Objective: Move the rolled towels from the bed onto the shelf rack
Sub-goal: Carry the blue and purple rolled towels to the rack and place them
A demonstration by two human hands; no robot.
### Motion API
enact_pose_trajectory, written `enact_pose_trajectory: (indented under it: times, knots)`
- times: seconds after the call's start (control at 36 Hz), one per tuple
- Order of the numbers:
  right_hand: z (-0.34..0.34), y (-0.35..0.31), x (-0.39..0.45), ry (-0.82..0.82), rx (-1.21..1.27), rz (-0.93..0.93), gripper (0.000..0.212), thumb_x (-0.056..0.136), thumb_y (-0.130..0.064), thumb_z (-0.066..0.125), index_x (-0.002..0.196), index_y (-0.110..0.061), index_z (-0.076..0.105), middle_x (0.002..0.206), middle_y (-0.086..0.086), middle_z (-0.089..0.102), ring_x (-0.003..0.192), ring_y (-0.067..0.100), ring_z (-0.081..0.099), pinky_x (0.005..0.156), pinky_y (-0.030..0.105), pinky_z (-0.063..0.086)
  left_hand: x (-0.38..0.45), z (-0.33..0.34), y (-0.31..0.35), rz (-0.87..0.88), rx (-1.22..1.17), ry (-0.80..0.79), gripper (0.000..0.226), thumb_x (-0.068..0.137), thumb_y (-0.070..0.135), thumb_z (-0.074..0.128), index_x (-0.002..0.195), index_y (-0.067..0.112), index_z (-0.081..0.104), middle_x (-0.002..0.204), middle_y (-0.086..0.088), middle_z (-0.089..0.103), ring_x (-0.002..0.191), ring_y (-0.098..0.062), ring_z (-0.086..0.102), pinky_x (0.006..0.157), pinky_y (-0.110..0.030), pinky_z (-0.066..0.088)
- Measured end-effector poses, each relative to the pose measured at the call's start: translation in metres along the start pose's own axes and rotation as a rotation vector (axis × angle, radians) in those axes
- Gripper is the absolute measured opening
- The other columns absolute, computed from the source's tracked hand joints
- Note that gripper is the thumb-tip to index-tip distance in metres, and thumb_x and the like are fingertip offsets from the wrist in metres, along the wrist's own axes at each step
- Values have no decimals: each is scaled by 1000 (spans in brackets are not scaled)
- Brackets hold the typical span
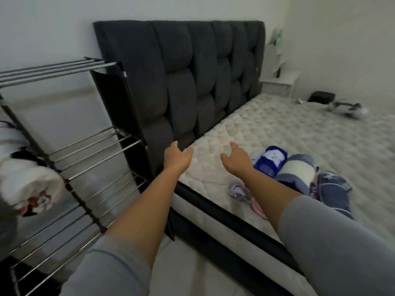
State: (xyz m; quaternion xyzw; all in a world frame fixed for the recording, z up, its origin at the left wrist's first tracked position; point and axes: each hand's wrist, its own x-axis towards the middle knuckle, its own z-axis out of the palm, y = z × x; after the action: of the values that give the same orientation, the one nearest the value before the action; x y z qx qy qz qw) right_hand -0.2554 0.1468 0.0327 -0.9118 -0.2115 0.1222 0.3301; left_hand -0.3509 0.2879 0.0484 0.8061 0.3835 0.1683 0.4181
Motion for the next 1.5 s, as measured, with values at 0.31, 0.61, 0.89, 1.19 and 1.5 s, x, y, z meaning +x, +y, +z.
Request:
enact_pose_trajectory:
  times: [0.31,0.61,0.89,1.19,1.5]
  knots:
    - [-58,97,32,123,11,330,69,99,-30,44,156,-9,10,116,26,59,72,27,57,55,34,45,35,117,62,143,81,-350,67,94,42,50,151,13,29,152,-14,35,134,-32,42,103,-32,39]
    - [-74,150,65,273,-4,627,60,99,-28,46,149,0,28,151,22,37,137,36,40,111,39,33,93,207,95,246,191,-600,67,96,40,49,152,11,27,153,-13,35,136,-30,42,104,-32,38]
    - [-65,199,76,342,182,759,77,87,-40,60,153,-19,25,153,12,39,139,37,38,114,43,34,105,284,74,201,323,-824,76,93,44,54,153,10,23,154,-14,34,136,-33,41,107,-37,38]
    - [-74,263,131,264,384,805,105,77,-42,75,156,-21,10,160,7,24,144,32,30,117,40,27,124,359,73,-10,439,-857,96,87,50,60,157,17,2,161,-14,18,144,-35,27,113,-41,30]
    - [-63,318,182,198,591,960,136,61,-45,88,155,-14,-6,162,6,9,149,27,18,121,40,21,144,401,66,-210,362,-781,122,73,41,80,156,16,-5,157,-16,25,140,-35,32,114,-43,32]
